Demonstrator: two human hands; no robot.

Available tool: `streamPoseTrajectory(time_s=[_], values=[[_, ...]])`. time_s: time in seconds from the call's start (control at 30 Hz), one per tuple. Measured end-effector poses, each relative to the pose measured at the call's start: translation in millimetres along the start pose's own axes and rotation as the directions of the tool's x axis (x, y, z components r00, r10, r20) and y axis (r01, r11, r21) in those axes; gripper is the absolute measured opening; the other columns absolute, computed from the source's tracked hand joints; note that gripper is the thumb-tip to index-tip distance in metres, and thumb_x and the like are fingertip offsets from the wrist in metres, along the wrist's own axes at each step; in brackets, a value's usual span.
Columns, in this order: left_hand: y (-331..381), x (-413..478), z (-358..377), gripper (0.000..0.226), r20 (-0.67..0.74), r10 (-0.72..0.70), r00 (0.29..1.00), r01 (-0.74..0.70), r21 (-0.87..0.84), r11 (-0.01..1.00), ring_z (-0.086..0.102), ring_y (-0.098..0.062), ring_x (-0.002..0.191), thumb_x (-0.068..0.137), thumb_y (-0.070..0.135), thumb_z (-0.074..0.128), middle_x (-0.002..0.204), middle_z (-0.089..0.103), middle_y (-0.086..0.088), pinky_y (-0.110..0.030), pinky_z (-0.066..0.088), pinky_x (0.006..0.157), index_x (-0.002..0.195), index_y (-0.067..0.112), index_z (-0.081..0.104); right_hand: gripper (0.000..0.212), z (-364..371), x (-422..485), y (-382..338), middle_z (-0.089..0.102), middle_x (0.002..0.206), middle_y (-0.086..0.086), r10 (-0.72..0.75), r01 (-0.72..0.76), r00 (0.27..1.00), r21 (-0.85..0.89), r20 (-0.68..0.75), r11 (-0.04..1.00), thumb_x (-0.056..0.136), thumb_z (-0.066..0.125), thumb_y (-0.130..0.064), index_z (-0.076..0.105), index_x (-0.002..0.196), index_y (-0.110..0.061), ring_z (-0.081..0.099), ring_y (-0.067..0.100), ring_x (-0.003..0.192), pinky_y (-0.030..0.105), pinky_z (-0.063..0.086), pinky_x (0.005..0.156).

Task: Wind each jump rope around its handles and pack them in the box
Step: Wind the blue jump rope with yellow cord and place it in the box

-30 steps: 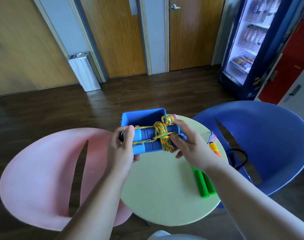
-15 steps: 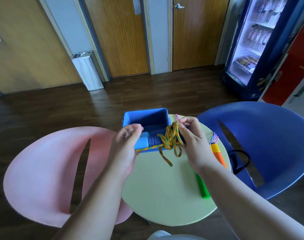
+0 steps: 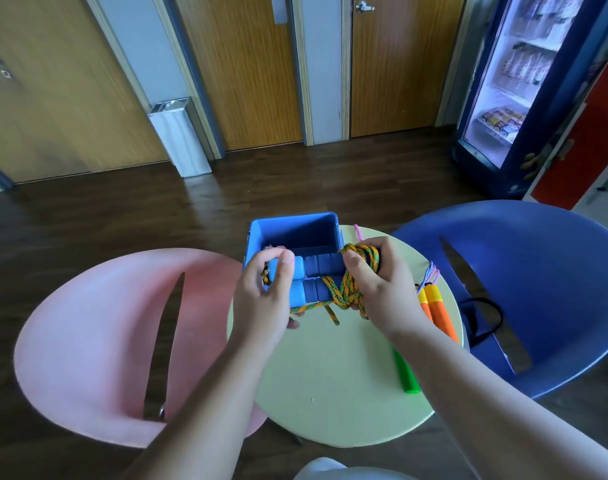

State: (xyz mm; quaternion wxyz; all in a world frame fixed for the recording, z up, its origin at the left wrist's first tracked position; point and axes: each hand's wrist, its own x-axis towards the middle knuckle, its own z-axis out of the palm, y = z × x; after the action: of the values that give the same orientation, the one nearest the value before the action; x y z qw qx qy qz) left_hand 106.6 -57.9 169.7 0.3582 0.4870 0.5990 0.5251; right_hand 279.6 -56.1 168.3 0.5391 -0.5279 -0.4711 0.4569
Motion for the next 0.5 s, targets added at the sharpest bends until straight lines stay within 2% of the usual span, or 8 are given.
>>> streamPoseTrajectory(time_s=[0.03,0.13,0.27,0.3,0.37,0.43,0.47,0.5], values=[[-0.9,-1.9,0.0,0.015,0.0,0.016,1.0,-0.016,0.044,0.999,0.071,-0.028,0.101,0.096,0.058,0.058,0.122,0.069,0.007,-0.034,0.058,0.049,0.097,0.047,0.068,0.014,0.0,-2.5,1.5,0.066,0.092,0.016,-0.011,0.011,1.0,0.005,-0.022,1.0,0.101,0.063,-0.032,0.054,0.104,-0.021,0.063,0.018,0.066,0.028,0.051,0.048],[-5.0,-7.0,0.3,0.029,-0.044,0.091,0.995,-0.087,0.093,0.992,0.067,-0.025,0.116,0.086,0.072,0.053,0.12,0.07,0.006,-0.055,0.062,0.076,0.095,0.048,0.067,0.013,0.2,-6.8,9.9,0.067,0.092,0.019,-0.007,0.006,0.999,-0.019,-0.04,1.0,0.101,0.063,-0.03,0.053,0.101,-0.022,0.064,0.021,0.065,0.029,0.051,0.047],[-9.6,-8.8,1.2,0.028,-0.106,0.057,0.993,-0.049,0.076,0.996,0.068,-0.042,0.098,0.085,0.066,0.058,0.085,0.066,0.008,-0.064,0.057,0.076,0.088,0.039,0.066,0.013,-6.8,0.4,12.6,0.067,0.095,0.016,0.002,0.003,0.997,-0.061,0.077,0.998,0.1,0.064,-0.033,0.055,0.105,-0.026,0.068,0.026,0.063,0.035,0.053,0.047],[-9.3,-8.9,1.9,0.023,-0.116,0.042,0.992,-0.034,0.072,0.997,0.068,-0.045,0.097,0.086,0.062,0.06,0.085,0.066,0.004,-0.064,0.056,0.076,0.086,0.039,0.065,0.013,-9.2,2.2,11.8,0.067,0.1,0.011,-0.017,0.023,0.993,-0.051,0.118,0.998,0.1,0.064,-0.032,0.057,0.111,-0.028,0.07,0.026,0.07,0.033,0.053,0.05],[-6.4,-9.4,6.8,0.014,-0.116,0.028,0.993,-0.022,0.052,0.998,0.066,-0.051,0.104,0.092,0.049,0.064,0.106,0.067,0.002,-0.066,0.055,0.08,0.084,0.038,0.065,0.021,-12.7,4.6,13.2,0.066,0.112,0.0,-0.072,0.078,0.983,-0.029,0.168,0.997,0.1,0.063,-0.029,0.062,0.12,-0.034,0.071,0.025,0.087,0.03,0.054,0.06],[-1.1,-11.7,13.3,0.012,-0.104,-0.006,0.995,0.009,0.026,1.0,0.063,-0.047,0.112,0.096,0.04,0.066,0.118,0.063,0.013,-0.065,0.056,0.084,0.085,0.035,0.065,0.018,-14.2,3.7,14.5,0.067,0.108,-0.001,-0.097,0.104,0.986,-0.047,0.137,0.993,0.1,0.065,-0.026,0.067,0.115,-0.037,0.067,0.019,0.081,0.027,0.052,0.06],[-0.9,-11.8,16.0,0.011,-0.093,-0.034,0.995,0.036,0.017,0.999,0.065,-0.04,0.112,0.097,0.038,0.066,0.121,0.065,0.011,-0.059,0.059,0.08,0.086,0.035,0.065,0.015,-14.5,2.6,15.1,0.067,0.101,0.002,-0.098,0.106,0.989,-0.067,0.107,0.992,0.099,0.066,-0.026,0.067,0.11,-0.036,0.064,0.018,0.073,0.028,0.051,0.055],[-1.3,-11.9,17.8,0.011,-0.076,-0.06,0.995,0.06,0.007,0.998,0.068,-0.031,0.105,0.097,0.038,0.066,0.12,0.07,0.007,-0.049,0.062,0.069,0.087,0.037,0.066,0.013,-14.9,1.2,15.4,0.067,0.096,0.006,-0.088,0.095,0.993,-0.081,0.081,0.992,0.098,0.068,-0.025,0.066,0.107,-0.034,0.062,0.017,0.067,0.03,0.051,0.05]])
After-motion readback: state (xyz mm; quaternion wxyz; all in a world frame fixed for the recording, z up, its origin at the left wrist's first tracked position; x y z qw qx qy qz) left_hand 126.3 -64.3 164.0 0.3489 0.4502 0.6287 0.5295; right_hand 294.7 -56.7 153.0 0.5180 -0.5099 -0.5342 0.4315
